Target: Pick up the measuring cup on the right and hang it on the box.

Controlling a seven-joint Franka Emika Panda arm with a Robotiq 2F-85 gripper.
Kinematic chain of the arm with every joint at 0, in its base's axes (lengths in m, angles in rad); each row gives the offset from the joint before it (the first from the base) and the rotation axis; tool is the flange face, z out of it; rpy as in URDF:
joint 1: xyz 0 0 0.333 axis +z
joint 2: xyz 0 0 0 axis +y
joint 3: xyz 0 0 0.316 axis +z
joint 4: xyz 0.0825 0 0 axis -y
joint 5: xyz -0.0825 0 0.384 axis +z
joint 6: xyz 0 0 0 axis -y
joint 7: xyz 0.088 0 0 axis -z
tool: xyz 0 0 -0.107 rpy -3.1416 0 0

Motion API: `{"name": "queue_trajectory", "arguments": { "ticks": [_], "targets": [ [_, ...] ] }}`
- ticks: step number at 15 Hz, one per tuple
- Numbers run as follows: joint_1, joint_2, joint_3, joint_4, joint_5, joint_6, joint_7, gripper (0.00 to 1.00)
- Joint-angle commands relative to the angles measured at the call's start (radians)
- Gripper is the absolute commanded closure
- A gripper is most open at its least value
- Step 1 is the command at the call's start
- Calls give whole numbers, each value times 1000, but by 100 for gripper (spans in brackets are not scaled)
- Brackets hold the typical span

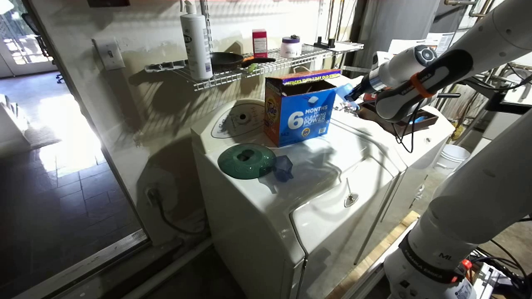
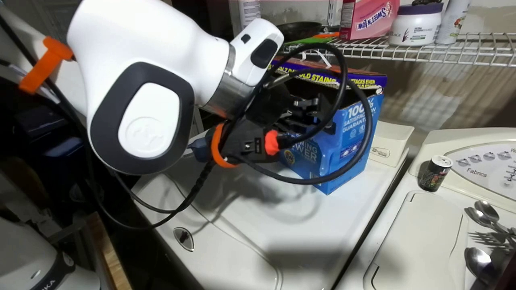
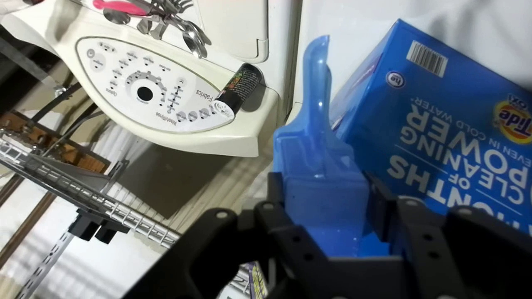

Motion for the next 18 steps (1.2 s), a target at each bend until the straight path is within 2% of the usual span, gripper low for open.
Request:
{"name": "queue_trajectory", "arguments": {
  "ticks": [1, 7, 14, 15, 16, 17, 18],
  "targets": [
    [107, -90, -122, 5, -43, -55, -21, 75],
    [333, -182, -330, 50, -39, -139, -95, 75],
    [538, -284, -486, 142, -17, -292, -229, 75],
    [474, -221, -442, 117, -23, -229, -172, 50],
    [495, -233, -458, 126, -23, -247, -184, 50],
    [483, -226, -438, 119, 55, -244, -252, 50],
    [489, -231, -443, 120, 55, -248, -256, 50]
  ]
}}
